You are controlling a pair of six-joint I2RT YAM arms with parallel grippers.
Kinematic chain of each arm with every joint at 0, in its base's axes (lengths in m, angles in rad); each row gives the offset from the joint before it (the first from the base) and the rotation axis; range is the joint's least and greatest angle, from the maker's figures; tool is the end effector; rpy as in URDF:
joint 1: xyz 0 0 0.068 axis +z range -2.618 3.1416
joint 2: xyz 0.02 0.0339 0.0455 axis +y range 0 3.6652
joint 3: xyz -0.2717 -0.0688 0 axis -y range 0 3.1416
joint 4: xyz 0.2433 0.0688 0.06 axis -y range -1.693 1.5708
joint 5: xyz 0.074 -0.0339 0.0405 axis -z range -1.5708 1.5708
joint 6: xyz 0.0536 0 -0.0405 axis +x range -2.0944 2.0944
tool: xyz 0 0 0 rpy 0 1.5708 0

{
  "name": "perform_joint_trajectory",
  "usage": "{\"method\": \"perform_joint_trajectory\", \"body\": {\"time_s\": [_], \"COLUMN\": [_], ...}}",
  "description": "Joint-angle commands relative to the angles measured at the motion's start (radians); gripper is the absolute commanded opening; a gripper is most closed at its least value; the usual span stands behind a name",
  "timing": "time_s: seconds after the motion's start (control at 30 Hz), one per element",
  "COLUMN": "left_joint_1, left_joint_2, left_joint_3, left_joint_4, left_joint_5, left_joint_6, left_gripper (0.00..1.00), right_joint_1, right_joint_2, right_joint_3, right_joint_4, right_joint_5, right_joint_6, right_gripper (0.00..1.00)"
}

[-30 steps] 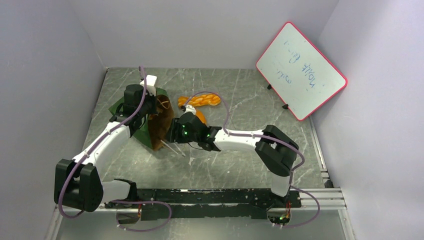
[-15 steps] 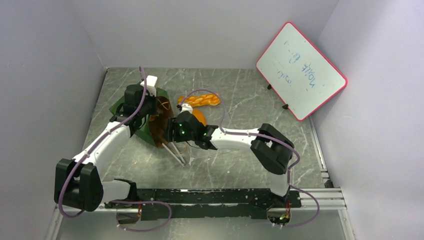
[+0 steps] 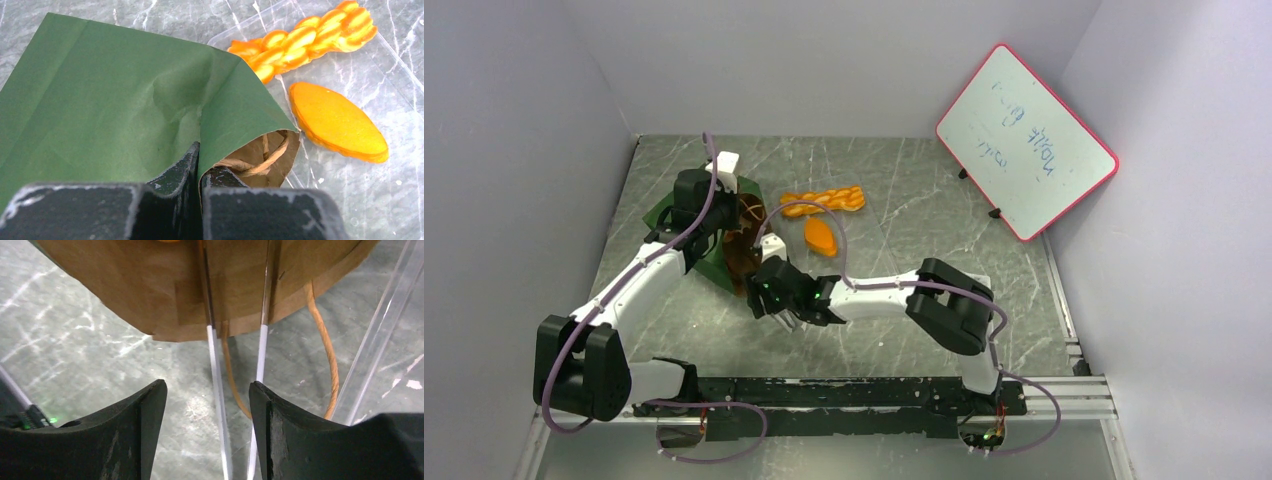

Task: Take the fake bread out of the paper bag
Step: Adjust the clamp on the paper bag.

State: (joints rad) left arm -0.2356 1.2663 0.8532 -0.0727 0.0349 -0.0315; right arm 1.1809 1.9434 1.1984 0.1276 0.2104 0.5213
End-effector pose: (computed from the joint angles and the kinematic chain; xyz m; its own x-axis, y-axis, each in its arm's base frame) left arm 0.2896 -0.0714 0.2704 -0.4621 0.0786 -0.8833 0.2489 0.9675 -0.0441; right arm 0.1782 0.4041 0.1725 -0.6091 -0.2008 -0.7673 -0.6187 0.7256 0.3012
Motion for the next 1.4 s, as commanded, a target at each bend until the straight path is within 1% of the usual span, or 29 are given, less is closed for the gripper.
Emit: {"method": "perform_joint_trajectory", "body": {"time_s": [0.0, 0.3, 0.5, 0.67, 0.9, 1.13, 1.23, 1.37], "left_joint_1": [0.008, 0.008, 0.008, 0.008, 0.008, 0.008, 0.009, 0.007], "left_joint_2": [-0.01, -0.014, -0.018, -0.016, -0.011, -0.019, -0.021, -0.024], "left_joint_3": [-0.012, -0.025, -0.029, -0.035, -0.032, -0.04, -0.038, -0.038], "left_joint_4": [0.011, 0.003, -0.004, -0.006, -0.006, -0.013, -0.013, -0.014], "left_joint_5": [0.036, 0.043, 0.041, 0.038, 0.044, 0.04, 0.041, 0.042], "left_joint_6": [-0.015, -0.021, -0.02, -0.021, -0.024, -0.022, -0.023, -0.021], "left_gripper": [0.07, 0.07, 0.07, 0.07, 0.07, 0.07, 0.07, 0.07], "right_joint_1": [0.024, 0.029, 0.031, 0.042, 0.044, 0.041, 0.029, 0.006], "right_joint_2": [0.031, 0.071, 0.071, 0.05, 0.045, 0.01, -0.001, -0.018], "right_joint_3": [-0.007, -0.025, -0.054, -0.09, -0.104, -0.158, -0.168, -0.191], "right_joint_4": [0.0, 0.027, 0.056, 0.089, 0.092, 0.156, 0.16, 0.182], "right_joint_5": [0.098, 0.128, 0.161, 0.216, 0.215, 0.217, 0.21, 0.192], "right_joint_6": [-0.072, -0.098, -0.104, -0.125, -0.121, -0.109, -0.092, -0.052], "right_gripper": [0.66, 0.66, 0.66, 0.66, 0.65, 0.65, 0.62, 0.52]}}
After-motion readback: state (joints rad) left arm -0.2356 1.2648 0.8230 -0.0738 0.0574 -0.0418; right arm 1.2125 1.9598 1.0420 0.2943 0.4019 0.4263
